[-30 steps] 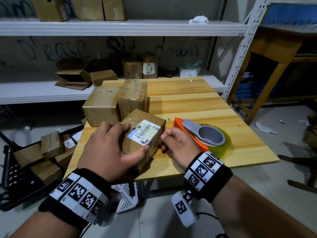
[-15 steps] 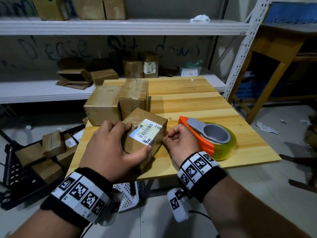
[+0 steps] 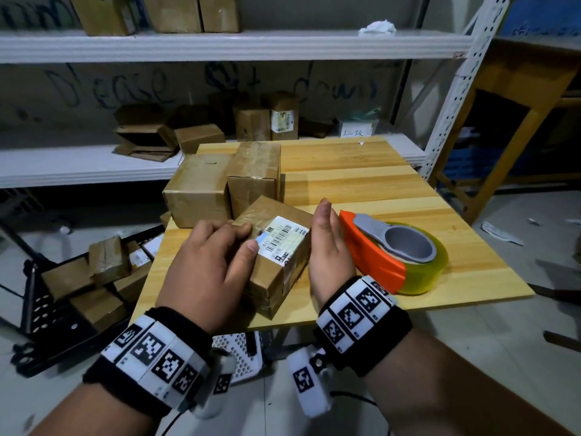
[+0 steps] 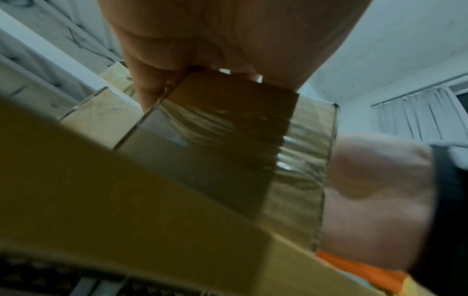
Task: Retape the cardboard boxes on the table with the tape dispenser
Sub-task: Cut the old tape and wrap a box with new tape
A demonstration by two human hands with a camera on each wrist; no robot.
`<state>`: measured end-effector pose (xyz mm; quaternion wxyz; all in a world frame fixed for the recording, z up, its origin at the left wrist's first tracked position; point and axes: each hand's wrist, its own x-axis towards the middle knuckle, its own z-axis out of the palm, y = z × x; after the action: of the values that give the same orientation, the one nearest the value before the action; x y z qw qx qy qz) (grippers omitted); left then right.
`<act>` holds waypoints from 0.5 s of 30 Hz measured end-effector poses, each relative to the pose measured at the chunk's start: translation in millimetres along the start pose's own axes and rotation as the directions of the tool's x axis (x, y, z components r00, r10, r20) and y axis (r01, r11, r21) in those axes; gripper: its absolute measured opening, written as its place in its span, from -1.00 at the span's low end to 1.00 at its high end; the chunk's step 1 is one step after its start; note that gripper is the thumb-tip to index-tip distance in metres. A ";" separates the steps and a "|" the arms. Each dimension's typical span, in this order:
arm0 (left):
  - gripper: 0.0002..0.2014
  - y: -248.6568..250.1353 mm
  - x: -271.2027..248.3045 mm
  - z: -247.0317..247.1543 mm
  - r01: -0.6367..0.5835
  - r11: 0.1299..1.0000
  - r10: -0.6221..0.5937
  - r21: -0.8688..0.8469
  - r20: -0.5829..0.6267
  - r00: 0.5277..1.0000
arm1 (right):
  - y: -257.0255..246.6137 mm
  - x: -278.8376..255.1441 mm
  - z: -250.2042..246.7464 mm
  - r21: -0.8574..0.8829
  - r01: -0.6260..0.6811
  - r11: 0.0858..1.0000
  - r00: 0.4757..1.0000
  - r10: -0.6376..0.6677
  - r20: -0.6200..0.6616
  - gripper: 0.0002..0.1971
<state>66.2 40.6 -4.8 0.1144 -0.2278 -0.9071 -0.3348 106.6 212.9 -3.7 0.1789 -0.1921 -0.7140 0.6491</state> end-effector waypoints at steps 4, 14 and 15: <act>-0.48 3.8 -1.0 3.8 0.024 0.999 -0.024 -0.024 -0.020 1.000 | 5.9 5.3 23.4 0.065 -0.050 0.997 0.996 0.054 -0.071 0.18; -0.54 10.7 -1.4 5.5 0.073 0.994 -0.071 0.086 -0.028 0.997 | 8.5 4.2 41.6 0.210 0.027 0.977 0.979 0.017 -0.202 0.45; -0.54 11.6 -0.7 5.1 0.080 0.992 -0.078 0.098 -0.024 0.997 | 9.8 2.2 42.2 0.203 0.019 0.979 0.982 0.020 -0.190 0.47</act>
<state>72.2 51.5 -2.5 0.1213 -0.1824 -0.9298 -0.2960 83.8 178.6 -17.3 0.2651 -0.2344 -0.6233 0.6974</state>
